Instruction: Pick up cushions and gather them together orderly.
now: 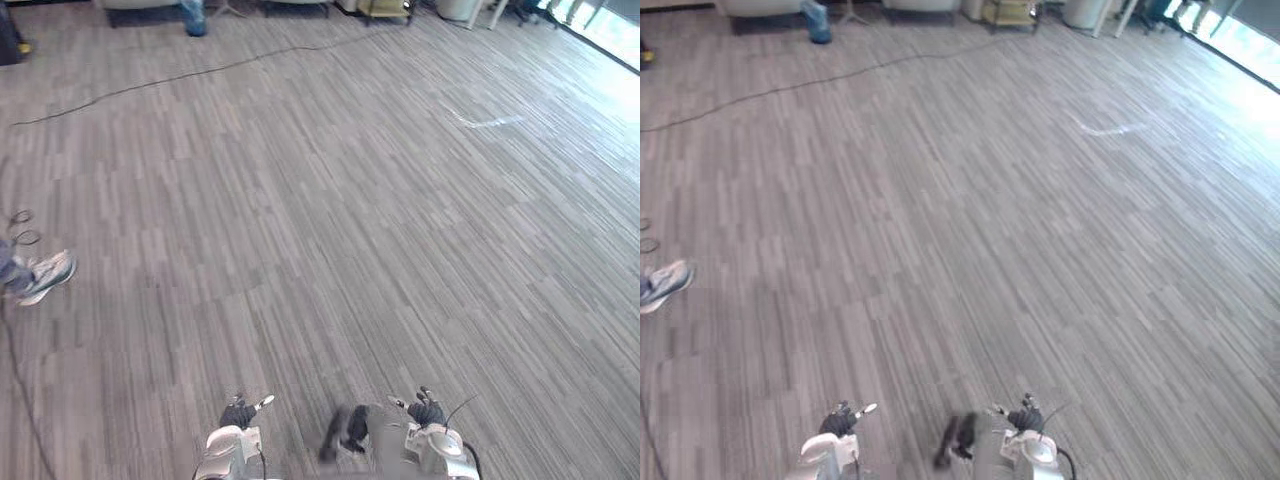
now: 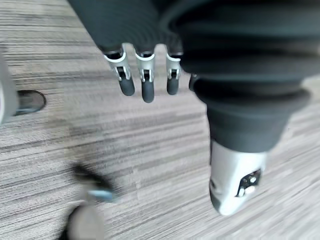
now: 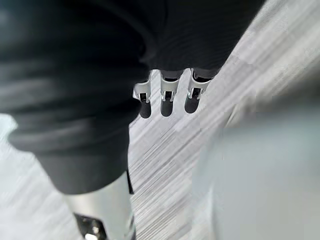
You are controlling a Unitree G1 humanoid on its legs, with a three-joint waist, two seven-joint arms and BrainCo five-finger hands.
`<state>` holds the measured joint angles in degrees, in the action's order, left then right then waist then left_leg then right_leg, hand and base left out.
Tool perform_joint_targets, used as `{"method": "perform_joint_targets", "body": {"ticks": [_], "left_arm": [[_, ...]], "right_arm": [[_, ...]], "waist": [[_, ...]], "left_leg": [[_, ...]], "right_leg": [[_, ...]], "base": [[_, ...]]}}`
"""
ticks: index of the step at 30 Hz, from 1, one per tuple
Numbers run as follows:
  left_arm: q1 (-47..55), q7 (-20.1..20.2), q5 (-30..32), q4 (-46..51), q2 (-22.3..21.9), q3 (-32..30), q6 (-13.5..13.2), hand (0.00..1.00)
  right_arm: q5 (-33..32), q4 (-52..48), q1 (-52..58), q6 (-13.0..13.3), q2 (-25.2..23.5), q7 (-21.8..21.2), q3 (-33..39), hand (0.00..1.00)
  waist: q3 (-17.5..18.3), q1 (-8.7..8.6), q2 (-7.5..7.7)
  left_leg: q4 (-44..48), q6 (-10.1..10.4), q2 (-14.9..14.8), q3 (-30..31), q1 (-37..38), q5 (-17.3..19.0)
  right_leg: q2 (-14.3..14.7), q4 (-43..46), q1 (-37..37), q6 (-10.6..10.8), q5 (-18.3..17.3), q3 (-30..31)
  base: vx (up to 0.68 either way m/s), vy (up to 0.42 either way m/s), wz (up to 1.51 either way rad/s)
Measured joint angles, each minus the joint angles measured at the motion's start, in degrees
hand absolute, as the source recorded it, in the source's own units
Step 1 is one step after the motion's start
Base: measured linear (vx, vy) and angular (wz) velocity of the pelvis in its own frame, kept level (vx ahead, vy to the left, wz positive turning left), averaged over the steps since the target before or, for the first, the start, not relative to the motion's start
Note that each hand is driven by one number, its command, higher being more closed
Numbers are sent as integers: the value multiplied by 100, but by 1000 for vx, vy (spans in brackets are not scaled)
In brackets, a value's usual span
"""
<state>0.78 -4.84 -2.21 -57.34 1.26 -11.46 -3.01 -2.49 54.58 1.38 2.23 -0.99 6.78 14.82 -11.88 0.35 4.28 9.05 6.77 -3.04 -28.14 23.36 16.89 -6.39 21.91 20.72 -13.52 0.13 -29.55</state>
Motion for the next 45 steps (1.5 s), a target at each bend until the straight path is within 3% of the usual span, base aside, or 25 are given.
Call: {"method": "perform_joint_targets", "body": {"ticks": [1, 2, 3, 4, 5, 7, 10, 14, 16, 17, 19, 20, 21, 22, 23, 25, 28, 31, 34, 36, 37, 38, 39, 41, 45], "left_arm": [[-6, 4, 3, 10, -49, -56, 8, 0], [11, 4, 88, 46, -53, -102, 13, 0], [20, 3, 99, 86, -66, -126, 15, 0], [92, 5, 100, 162, -119, -237, 16, 0], [179, 0, 99, 216, -201, -385, 30, 0], [211, 1, 87, 410, -119, -496, 33, 0], [234, 14, 60, 748, -25, -493, -71, 0], [251, 5, -92, 853, -214, -554, -174, 0], [254, 8, -216, 852, -249, -550, -176, 0], [268, 14, -244, 828, -215, -555, -166, 0], [277, 7, -243, 716, -22, -544, -159, 0], [272, 2, -243, 677, 1, -543, -150, 0], [236, -7, -240, 581, 38, -527, -127, 0], [195, -15, -240, 444, 81, -468, -82, 0], [192, -28, -242, 307, 82, -395, -38, 0], [116, -37, -243, 263, 73, -291, -34, 0], [46, -26, -240, 105, 63, -191, -30, 0], [39, -7, -168, 30, 50, 12, -32, 0], [113, 2, -4, 45, -19, -57, -32, 0], [167, 10, 16, 108, -109, -120, -32, 0], [225, 12, 23, 176, -179, -250, -32, 0], [297, 9, -35, 231, -272, -399, -31, 0], [297, 11, -36, 285, -290, -450, -31, 0], [278, 53, -138, 500, -193, -439, -65, 0], [382, 57, -252, 779, -268, -577, -161, 0]], "right_arm": [[57, -35, -40, 2, 46, 2, 41, 0], [206, -160, -34, -3, 133, -14, 65, 0], [225, -178, -34, -10, 123, -12, 56, 0], [247, -196, -46, -41, 149, -6, 20, 0], [241, -168, -77, -75, 186, 19, -36, 0], [228, -95, -106, -144, 161, 45, -235, 0], [122, -37, -69, -160, 50, 51, -621, 0], [125, 40, -171, -188, -5, 62, -723, 0], [127, 62, -122, -195, -50, 59, -727, 0], [131, 65, -10, -211, -184, 57, -806, 0], [149, 81, 11, -206, -250, 6, -973, 0], [153, 70, 17, -201, -250, 7, -922, 0], [159, 35, 47, -169, -248, 12, -816, 0], [156, -6, 89, -143, -241, 11, -797, 0], [166, -125, 85, -78, -206, 0, -790, 0], [237, -216, 89, -44, -248, -3, -788, 0], [252, -294, -45, 19, -242, -10, -591, 0], [252, -215, -145, 6, -149, -12, -517, 0], [282, -196, -161, -38, -72, -39, -467, 0], [373, -227, -176, -56, -16, -75, -417, 0], [376, -234, -210, -67, 30, -80, -444, 0], [364, -198, -244, -91, 111, -70, -479, 0], [362, -144, -288, -120, 122, -58, -477, 0], [314, 52, -308, -199, 23, -55, -535, 0], [247, 61, -230, -231, -50, -4, -568, 0]], "waist": [[-14, -20, -158], [-51, -32, -398], [-78, -27, -444], [-94, 25, -593], [-139, 120, -670], [-272, 182, -520], [-228, 316, -170], [-207, 431, -306], [-136, 596, -342], [21, 649, -217], [175, 669, 79], [183, 660, 112], [165, 580, 110], [134, 546, 94], [47, 490, -47], [60, 425, -79], [35, 280, -105], [17, 166, -142], [47, 112, -194], [91, 94, -428], [29, 111, -641], [-41, 176, -822], [-76, 201, -863], [-195, 315, -566], [-149, 395, -486]], "left_leg": [[226, 24, -151, 37, 4, 14], [2088, 155, -762, 322, -633, -286], [2762, 16, -937, 460, -895, -559], [3962, -218, -1254, 744, -1462, -1234], [5186, -192, -1459, 965, -2047, -997], [5818, -216, -1407, 1314, -2749, -525], [4728, -415, -1156, 1309, -3770, -175], [2258, -166, -564, 1692, -4515, -397], [1480, -337, -453, 1767, -4502, -947], [1728, -471, -402, 1685, -4412, -1202], [1858, -679, -356, 1218, -4130, -787], [1890, -723, -349, 1100, -3985, -669], [1926, -774, -291, 1017, -3674, -401], [1897, -813, -217, 978, -3295, -205], [1718, -809, -194, 914, -2675, 25], [1258, -782, -192, 815, -2081, 125], [593, -704, -167, 738, -1429, 141], [-30, -503, -58, 649, -671, 190], [393, -196, -100, 895, -250, 366], [2560, -77, -679, 1295, -1069, 44], [3964, -171, -1029, 1522, -1663, -776], [5108, -170, -1365, 1602, -2163, -990], [5576, -138, -1439, 1633, -2487, -794], [5370, -237, -1222, 1546, -3336, -280], [3129, -417, -815, 1353, -4105, -188]], "right_leg": [[78, 162, -59, 24, -149, -53], [348, 178, -305, 136, -574, -46], [462, 141, -406, 145, -645, 10], [719, 22, -585, 125, -737, 220], [998, -62, -896, 30, -906, 469], [1178, -266, -1611, 35, -1172, 865], [1188, -769, -2509, 260, -1429, 1559], [1143, -1179, -3242, 591, -1661, 2548], [1035, -1315, -3544, 822, -1937, 3103], [879, -986, -3530, 1031, -2075, 3400], [602, 573, -2906, 1361, -2059, 3442], [519, 1271, -2622, 1631, -1904, 3413], [341, 2476, -2137, 2142, -1478, 3247], [140, 3362, -1834, 2215, -1399, 2999], [-104, 4013, -1525, 2078, -1476, 2504], [-287, 3971, -973, 1846, -1606, 1876], [-338, 2614, -187, 1697, -1635, 1143], [-123, 209, -54, 1403, -852, 774], [-25, 407, -49, 722, -185, 990], [218, 528, -321, 734, -643, 870], [465, 444, -599, 676, -847, 947], [760, 299, -906, 559, -1019, 1091], [880, 217, -1154, 527, -1156, 1214], [899, -351, -2107, 599, -1387, 1601], [810, -987, -2938, 857, -1494, 1979]], "base": [[803, -209, -24], [629, -176, -34], [603, -177, -54], [466, -71, -101], [619, -38, -123], [626, -25, -110], [571, -17, -97], [651, 182, -118], [751, 369, -158], [583, 296, -133], [727, 345, -111], [818, 409, -86], [495, 265, -53], [714, 321, -51], [561, 212, -34], [517, 153, -22], [545, 83, -2], [554, -22, 13], [623, -116, 29], [671, -228, -3], [673, -163, -64], [796, -108, -86], [655, -18, -86], [627, -33, -66], [637, 50, -55]]}}
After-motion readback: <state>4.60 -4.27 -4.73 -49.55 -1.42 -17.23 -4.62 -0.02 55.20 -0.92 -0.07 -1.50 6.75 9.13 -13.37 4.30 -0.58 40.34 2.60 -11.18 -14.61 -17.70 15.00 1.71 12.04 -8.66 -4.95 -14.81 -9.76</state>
